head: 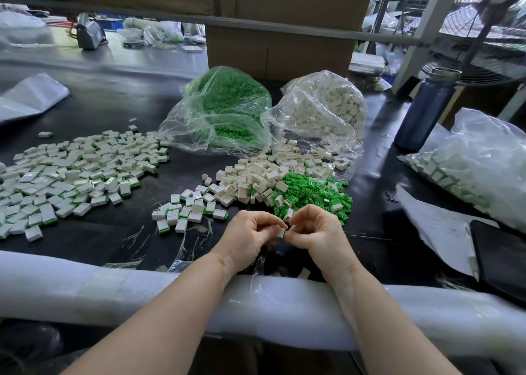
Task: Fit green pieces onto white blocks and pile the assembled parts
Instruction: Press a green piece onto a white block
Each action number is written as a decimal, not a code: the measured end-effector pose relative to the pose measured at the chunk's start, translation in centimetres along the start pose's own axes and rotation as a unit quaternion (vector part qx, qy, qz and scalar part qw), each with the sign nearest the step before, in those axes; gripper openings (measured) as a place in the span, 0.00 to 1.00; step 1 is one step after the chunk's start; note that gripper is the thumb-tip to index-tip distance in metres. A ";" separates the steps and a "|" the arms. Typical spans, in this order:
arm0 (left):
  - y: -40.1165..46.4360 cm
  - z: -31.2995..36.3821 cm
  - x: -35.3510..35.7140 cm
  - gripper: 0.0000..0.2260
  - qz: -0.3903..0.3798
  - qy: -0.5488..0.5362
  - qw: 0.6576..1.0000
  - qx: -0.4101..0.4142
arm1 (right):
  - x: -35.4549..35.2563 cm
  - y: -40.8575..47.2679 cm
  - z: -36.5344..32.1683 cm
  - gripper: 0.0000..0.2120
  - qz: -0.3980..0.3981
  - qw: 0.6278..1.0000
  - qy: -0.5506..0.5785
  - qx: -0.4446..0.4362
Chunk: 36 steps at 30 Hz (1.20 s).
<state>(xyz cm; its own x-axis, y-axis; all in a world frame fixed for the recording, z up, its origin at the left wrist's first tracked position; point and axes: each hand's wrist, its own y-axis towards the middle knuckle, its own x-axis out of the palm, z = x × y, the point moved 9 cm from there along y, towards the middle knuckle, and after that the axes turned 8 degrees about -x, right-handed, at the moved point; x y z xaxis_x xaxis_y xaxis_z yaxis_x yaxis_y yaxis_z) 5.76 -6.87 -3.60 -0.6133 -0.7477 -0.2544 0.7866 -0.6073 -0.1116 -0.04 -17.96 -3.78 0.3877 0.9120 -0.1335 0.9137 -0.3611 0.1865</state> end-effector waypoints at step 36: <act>0.4 -0.5 0.0 0.07 0.009 0.072 0.997 0.003 | -0.1 0.0 0.1 0.09 0.028 0.999 -0.023 0.012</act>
<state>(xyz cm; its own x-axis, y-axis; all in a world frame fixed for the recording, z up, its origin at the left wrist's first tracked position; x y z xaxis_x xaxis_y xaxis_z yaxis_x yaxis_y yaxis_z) 6.13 -6.95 -4.11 -0.5822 -0.7128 -0.3911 0.7968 -0.5960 -0.1000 -0.08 -18.08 -3.82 0.4424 0.8809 -0.1684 0.8931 -0.4156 0.1723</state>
